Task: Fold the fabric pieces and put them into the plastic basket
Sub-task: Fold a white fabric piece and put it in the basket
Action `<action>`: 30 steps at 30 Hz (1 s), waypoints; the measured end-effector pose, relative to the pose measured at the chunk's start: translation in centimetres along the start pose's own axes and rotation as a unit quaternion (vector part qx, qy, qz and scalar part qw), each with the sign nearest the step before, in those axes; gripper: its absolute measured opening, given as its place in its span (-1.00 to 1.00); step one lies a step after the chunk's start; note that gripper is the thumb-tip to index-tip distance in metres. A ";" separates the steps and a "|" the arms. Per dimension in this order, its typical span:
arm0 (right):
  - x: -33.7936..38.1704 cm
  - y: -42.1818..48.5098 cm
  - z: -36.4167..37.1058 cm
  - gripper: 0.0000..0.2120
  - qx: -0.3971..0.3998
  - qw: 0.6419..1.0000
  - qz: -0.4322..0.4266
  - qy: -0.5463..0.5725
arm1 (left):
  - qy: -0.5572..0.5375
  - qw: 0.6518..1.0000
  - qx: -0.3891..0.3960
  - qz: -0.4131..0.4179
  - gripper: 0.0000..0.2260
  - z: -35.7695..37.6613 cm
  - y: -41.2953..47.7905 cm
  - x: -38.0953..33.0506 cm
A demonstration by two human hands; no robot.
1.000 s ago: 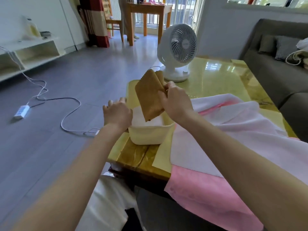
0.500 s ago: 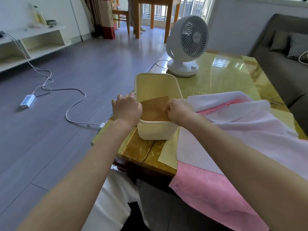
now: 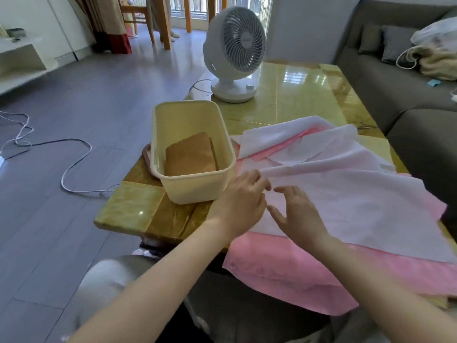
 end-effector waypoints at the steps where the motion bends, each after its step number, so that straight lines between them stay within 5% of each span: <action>1: -1.2 -1.0 0.1 -0.54 0.024 1.000 0.006 -0.011 | -0.001 0.997 0.072 -0.018 -0.77 1.7 -0.8 -0.2; 4: -4.8 -3.7 0.1 -0.51 0.089 0.994 0.021 -0.059 | 0.025 0.960 0.273 -0.059 -0.60 6.2 -3.2 -0.5; 6: -6.3 -4.6 -0.1 -0.56 0.104 0.991 0.031 -0.080 | 0.047 0.944 0.318 -0.070 -0.60 7.3 -4.1 -0.1; 12: -8.7 -4.6 -1.9 -0.68 0.098 0.990 0.026 -0.099 | 0.092 0.949 0.296 -0.059 -0.71 8.0 -3.7 -0.5; 18: -8.5 -5.1 -2.2 -0.56 0.124 0.989 -0.001 -0.086 | 0.101 0.936 0.334 -0.050 -0.64 7.8 -3.8 -1.1; 30: -7.1 -3.4 -1.4 -0.82 0.107 0.975 -0.028 -0.194 | 0.119 0.941 0.315 -0.046 -0.69 8.1 -4.1 -1.7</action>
Point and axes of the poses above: each hand's wrist, its own y-axis towards the middle knuckle, its own z-axis out of the palm, x = y × z, the point moved 5 cm from there along y, towards the middle knuckle, and after that the axes turned 14 degrees about -x, right-handed, at the moved point
